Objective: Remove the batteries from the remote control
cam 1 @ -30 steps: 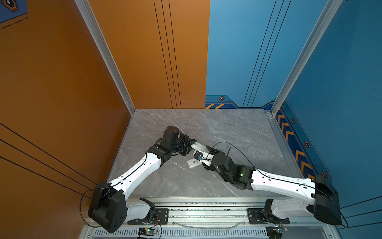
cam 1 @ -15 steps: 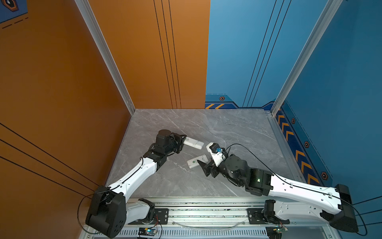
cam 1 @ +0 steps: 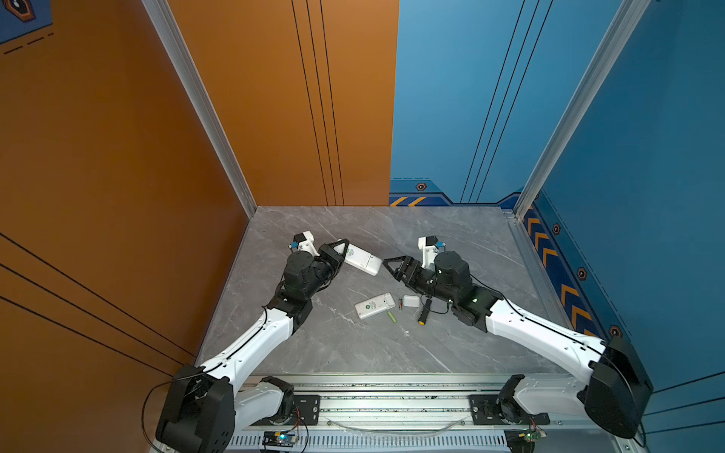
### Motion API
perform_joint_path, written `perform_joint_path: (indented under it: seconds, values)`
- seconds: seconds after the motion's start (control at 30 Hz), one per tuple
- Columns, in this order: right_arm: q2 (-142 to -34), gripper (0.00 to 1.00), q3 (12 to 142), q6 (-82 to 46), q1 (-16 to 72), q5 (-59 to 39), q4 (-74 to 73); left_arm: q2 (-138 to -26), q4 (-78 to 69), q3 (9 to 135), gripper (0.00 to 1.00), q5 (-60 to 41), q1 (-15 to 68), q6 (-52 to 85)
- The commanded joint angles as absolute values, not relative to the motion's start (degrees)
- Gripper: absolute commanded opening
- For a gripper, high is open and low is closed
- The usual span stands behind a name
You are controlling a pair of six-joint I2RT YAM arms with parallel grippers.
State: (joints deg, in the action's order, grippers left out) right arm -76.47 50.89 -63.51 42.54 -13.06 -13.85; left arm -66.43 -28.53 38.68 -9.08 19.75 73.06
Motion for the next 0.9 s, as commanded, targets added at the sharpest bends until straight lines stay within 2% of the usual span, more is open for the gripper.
perform_joint_path:
  seconds: [0.0,0.33,0.87]
  values:
    - [-79.1,0.72,50.1,-70.6,43.4,-19.2,-24.5,-65.8,-31.8,37.9,0.00,-10.3,18.9,70.5]
    - [-83.6,0.64,51.2,-70.0,43.7,-18.9,-25.7,-66.2,-31.8,38.1,0.00,-11.2,18.9,69.6]
    - [-88.2,0.57,52.5,-71.2,43.5,-18.4,-29.6,-67.3,-31.8,38.8,0.00,-12.3,19.5,68.8]
